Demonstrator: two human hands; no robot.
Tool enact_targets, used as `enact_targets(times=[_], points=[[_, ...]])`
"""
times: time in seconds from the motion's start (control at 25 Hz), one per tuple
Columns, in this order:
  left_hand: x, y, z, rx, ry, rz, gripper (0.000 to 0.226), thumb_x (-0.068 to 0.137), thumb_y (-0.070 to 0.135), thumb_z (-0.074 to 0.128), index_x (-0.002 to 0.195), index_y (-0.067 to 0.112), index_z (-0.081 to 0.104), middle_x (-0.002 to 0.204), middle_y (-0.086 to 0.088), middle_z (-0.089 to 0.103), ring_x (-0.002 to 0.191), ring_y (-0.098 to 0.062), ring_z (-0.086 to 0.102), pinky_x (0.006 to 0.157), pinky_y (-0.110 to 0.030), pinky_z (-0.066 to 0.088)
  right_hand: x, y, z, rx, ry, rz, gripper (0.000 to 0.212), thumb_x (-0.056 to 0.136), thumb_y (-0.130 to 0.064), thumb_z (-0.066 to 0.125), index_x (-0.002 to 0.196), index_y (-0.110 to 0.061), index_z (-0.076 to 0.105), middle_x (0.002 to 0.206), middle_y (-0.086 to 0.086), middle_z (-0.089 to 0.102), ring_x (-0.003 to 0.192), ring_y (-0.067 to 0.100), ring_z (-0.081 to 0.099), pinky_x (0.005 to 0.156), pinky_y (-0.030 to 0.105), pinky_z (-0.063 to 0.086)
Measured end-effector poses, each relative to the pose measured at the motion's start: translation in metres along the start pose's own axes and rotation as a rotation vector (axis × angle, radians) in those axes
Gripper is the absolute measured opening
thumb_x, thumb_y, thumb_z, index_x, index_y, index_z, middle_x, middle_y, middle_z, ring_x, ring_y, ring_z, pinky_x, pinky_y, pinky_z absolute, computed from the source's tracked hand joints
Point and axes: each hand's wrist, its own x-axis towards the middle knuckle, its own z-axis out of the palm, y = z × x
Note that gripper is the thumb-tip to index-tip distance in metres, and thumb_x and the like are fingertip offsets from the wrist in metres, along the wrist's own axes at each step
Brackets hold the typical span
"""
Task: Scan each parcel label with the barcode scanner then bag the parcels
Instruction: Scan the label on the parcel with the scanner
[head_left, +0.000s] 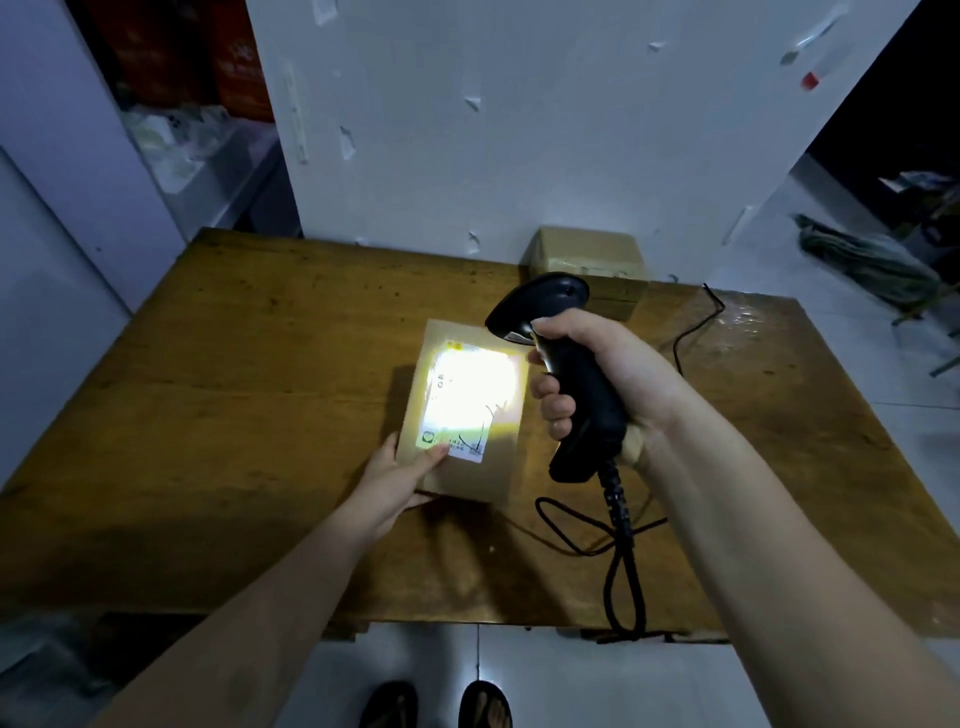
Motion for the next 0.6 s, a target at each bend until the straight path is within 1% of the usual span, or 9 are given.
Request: enact_targets(times=[0.08, 0.12, 0.24, 0.28, 0.32, 0.4, 0.48, 0.52, 0.6], points=[[-0.005, 0.003, 0.011, -0.078, 0.039, 0.101, 0.072, 0.069, 0.034, 0.078, 0.132, 0.021, 0.045, 0.126, -0.007, 0.060, 0.107, -0.022, 0.061, 0.087, -0.044, 0.055, -0.012, -0.002, 0.004, 0.001, -0.012, -0.080, 0.019, 0.090, -0.027, 0.052, 0.085, -0.010, 0.046, 0.051, 0.000, 0.045, 0.033, 0.009, 0.039, 0.033, 0.016, 0.036], [-0.009, 0.007, 0.017, -0.100, 0.046, 0.136, 0.076, 0.064, 0.039, 0.079, 0.130, 0.022, 0.047, 0.124, -0.007, 0.062, 0.107, -0.022, 0.061, 0.087, -0.044, 0.055, -0.019, -0.003, 0.006, -0.003, -0.029, -0.123, 0.017, 0.089, -0.027, 0.053, 0.086, -0.011, 0.047, 0.051, 0.001, 0.045, 0.034, 0.011, 0.040, 0.034, 0.017, 0.036], [-0.014, 0.022, 0.031, -0.152, 0.059, 0.226, 0.092, 0.054, 0.046, 0.081, 0.134, 0.020, 0.044, 0.124, -0.007, 0.062, 0.111, -0.026, 0.061, 0.082, -0.041, 0.057, -0.044, -0.001, 0.010, -0.020, -0.100, -0.244, 0.016, 0.088, -0.023, 0.055, 0.095, -0.012, 0.046, 0.053, 0.004, 0.047, 0.035, 0.015, 0.041, 0.036, 0.022, 0.039], [-0.013, 0.028, 0.035, -0.165, 0.058, 0.238, 0.095, 0.053, 0.048, 0.083, 0.135, 0.019, 0.043, 0.125, -0.007, 0.061, 0.111, -0.028, 0.061, 0.079, -0.041, 0.058, -0.052, 0.002, 0.011, -0.026, -0.125, -0.297, 0.016, 0.088, -0.022, 0.056, 0.097, -0.013, 0.046, 0.053, 0.005, 0.047, 0.035, 0.016, 0.042, 0.036, 0.023, 0.040], [-0.010, 0.033, 0.037, -0.176, 0.060, 0.255, 0.093, 0.056, 0.046, 0.083, 0.135, 0.018, 0.043, 0.125, -0.008, 0.061, 0.110, -0.029, 0.061, 0.077, -0.041, 0.058, -0.058, 0.006, 0.013, -0.038, -0.140, -0.352, 0.017, 0.087, -0.021, 0.059, 0.096, -0.014, 0.046, 0.053, 0.006, 0.048, 0.034, 0.017, 0.042, 0.036, 0.023, 0.040], [-0.014, 0.045, 0.046, -0.132, 0.067, 0.301, 0.088, 0.064, 0.043, 0.081, 0.138, 0.017, 0.041, 0.126, -0.008, 0.061, 0.110, -0.030, 0.062, 0.080, -0.045, 0.058, -0.066, 0.014, 0.016, -0.083, -0.127, -0.439, 0.023, 0.079, -0.020, 0.061, 0.097, -0.014, 0.048, 0.053, 0.007, 0.049, 0.035, 0.020, 0.042, 0.038, 0.024, 0.040], [-0.017, 0.055, 0.052, -0.012, 0.070, 0.359, 0.098, 0.055, 0.055, 0.082, 0.138, 0.017, 0.044, 0.124, -0.009, 0.063, 0.107, -0.029, 0.064, 0.086, -0.049, 0.056, -0.067, 0.020, 0.016, -0.110, -0.104, -0.472, 0.025, 0.076, -0.020, 0.060, 0.099, -0.017, 0.050, 0.055, 0.008, 0.050, 0.036, 0.022, 0.043, 0.038, 0.025, 0.040], [-0.019, 0.062, 0.055, 0.040, 0.063, 0.410, 0.091, 0.056, 0.053, 0.081, 0.133, 0.015, 0.049, 0.120, -0.010, 0.066, 0.104, -0.027, 0.066, 0.086, -0.048, 0.056, -0.067, 0.022, 0.016, -0.120, -0.102, -0.484, 0.024, 0.075, -0.020, 0.060, 0.097, -0.020, 0.051, 0.055, 0.008, 0.050, 0.036, 0.022, 0.043, 0.038, 0.025, 0.040], [-0.021, 0.075, 0.060, 0.104, 0.042, 0.502, 0.057, 0.072, 0.034, 0.076, 0.120, 0.010, 0.056, 0.108, -0.012, 0.069, 0.095, -0.026, 0.068, 0.082, -0.045, 0.058, -0.067, 0.021, 0.017, -0.142, -0.105, -0.518, 0.018, 0.075, -0.019, 0.061, 0.089, -0.028, 0.054, 0.056, 0.008, 0.051, 0.036, 0.022, 0.044, 0.038, 0.025, 0.040]])
